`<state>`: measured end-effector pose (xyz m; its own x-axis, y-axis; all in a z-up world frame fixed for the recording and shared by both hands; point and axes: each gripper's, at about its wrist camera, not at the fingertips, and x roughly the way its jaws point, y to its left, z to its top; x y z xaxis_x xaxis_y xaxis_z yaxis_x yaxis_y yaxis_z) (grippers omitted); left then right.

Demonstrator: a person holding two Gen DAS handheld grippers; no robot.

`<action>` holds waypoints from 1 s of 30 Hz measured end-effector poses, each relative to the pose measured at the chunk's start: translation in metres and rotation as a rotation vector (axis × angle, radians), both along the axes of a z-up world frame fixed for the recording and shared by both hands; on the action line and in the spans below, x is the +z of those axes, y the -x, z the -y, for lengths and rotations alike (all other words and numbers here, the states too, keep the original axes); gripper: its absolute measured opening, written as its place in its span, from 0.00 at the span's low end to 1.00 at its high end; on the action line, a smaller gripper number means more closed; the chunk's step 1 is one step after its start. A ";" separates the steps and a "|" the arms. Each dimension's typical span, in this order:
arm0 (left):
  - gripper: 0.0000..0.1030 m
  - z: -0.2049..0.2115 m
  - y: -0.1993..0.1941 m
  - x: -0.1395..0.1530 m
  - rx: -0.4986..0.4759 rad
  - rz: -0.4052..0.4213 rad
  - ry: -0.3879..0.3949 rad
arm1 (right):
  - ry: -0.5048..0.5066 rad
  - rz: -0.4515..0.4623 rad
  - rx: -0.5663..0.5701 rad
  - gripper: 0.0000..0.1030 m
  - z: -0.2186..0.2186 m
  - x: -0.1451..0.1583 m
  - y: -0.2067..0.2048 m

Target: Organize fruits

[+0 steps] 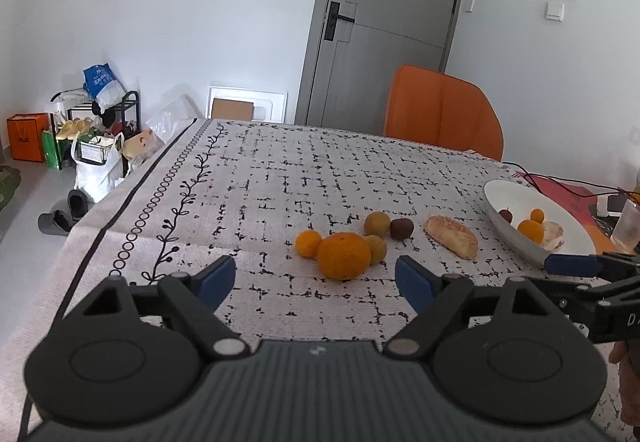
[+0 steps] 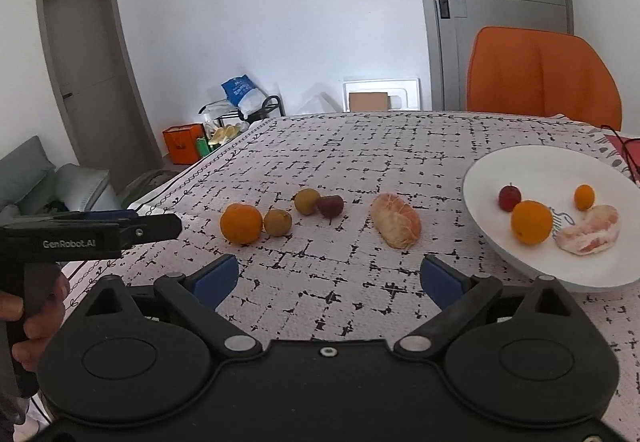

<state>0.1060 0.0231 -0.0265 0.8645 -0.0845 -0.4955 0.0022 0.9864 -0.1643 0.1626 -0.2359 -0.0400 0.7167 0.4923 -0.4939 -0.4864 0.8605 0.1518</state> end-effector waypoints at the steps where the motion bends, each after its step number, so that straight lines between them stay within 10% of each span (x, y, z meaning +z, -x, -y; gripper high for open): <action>1: 0.80 -0.001 -0.002 -0.001 0.000 -0.004 0.004 | 0.000 0.000 0.002 0.92 -0.001 -0.001 -0.002; 30: 0.44 0.016 -0.065 -0.030 -0.069 -0.093 0.040 | -0.017 -0.056 0.070 0.71 -0.016 -0.016 -0.051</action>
